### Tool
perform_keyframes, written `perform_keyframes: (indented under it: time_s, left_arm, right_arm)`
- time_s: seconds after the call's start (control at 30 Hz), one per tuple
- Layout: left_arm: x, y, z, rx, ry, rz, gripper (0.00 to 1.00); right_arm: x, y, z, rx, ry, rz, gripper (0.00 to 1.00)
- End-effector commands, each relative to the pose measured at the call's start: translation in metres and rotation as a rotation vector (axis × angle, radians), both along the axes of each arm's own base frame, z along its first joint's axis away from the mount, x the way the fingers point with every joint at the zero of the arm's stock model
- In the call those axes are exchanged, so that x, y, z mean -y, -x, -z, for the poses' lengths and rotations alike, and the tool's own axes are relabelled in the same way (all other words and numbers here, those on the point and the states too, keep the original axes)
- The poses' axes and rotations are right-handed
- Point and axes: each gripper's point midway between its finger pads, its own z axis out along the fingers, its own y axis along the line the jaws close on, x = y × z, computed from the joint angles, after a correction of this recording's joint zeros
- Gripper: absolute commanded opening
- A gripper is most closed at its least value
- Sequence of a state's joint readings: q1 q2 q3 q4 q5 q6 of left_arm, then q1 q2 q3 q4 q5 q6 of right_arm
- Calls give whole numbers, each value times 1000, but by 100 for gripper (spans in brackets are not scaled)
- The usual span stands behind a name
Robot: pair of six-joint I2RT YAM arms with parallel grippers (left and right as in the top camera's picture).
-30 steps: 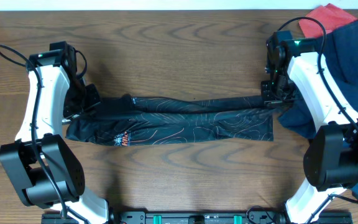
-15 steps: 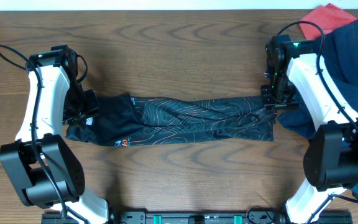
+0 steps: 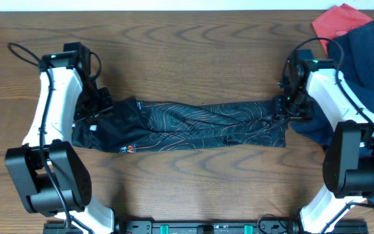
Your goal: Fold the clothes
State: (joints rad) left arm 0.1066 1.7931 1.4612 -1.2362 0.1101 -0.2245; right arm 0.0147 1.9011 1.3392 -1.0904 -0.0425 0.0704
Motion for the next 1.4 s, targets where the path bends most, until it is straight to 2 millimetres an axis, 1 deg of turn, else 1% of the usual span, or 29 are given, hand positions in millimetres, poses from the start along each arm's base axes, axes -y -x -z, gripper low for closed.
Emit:
perform_keyframes:
  time_s: [0.0, 0.13, 0.3, 0.43, 0.5, 0.53, 0.63, 0.7, 0.8, 0.87, 0.9, 1.0, 1.1, 1.17, 1.27, 1.33, 1.37]
  left_arm:
    - [9, 4, 1, -3, 13, 20, 38]
    - [13, 8, 8, -17, 14, 29, 38]
    - [13, 12, 15, -30, 15, 25, 38]
    - [13, 12, 15, -29, 15, 24, 38]
    - [13, 13, 15, -30, 15, 21, 38]
    - [13, 12, 15, -30, 15, 22, 38]
    - [13, 13, 15, -30, 15, 21, 38]
    - [13, 13, 15, -31, 15, 22, 38]
    - [13, 13, 15, -30, 15, 21, 38]
    - [13, 13, 15, -30, 14, 22, 38]
    - [13, 13, 15, -30, 13, 21, 38]
    - [12, 13, 15, -30, 11, 22, 38]
    - [10, 13, 15, -29, 0, 20, 38]
    - [2, 13, 15, -32, -33, 16, 37]
    - [-6, 14, 15, -33, -50, -11, 38]
    - [-11, 13, 15, -27, -51, -36, 38]
    - [-13, 12, 15, -24, -52, -50, 38]
  right_arm:
    - [-6, 0, 3, 24, -69, -31, 66]
    - [-16, 0, 16, 51, -132, -69, 66]
    - [-15, 7, 37, 63, -125, -70, 66]
    - [-15, 7, 50, 94, -123, -72, 66]
    - [-16, 10, 56, 98, -128, -73, 63]
    - [-16, 11, 58, 100, -127, -73, 60]
    - [-16, 14, 63, 100, -127, -73, 46]
    - [-15, 15, 64, 97, -123, -73, 31]
    - [-15, 14, 64, 102, -123, -73, 2]
    - [-15, 12, 64, 111, -122, -73, 0]
    - [-15, 11, 63, 115, -122, -74, 1]
    - [-13, 6, 60, 125, -114, -69, 1]
    - [4, -2, 48, 145, -23, -32, 1]
    - [12, -9, 36, 170, 26, -26, 1]
    - [18, -19, 11, 212, 71, -43, 1]
    - [16, -25, -6, 244, 86, -79, 2]
    - [12, -28, -13, 259, 85, -98, 1]
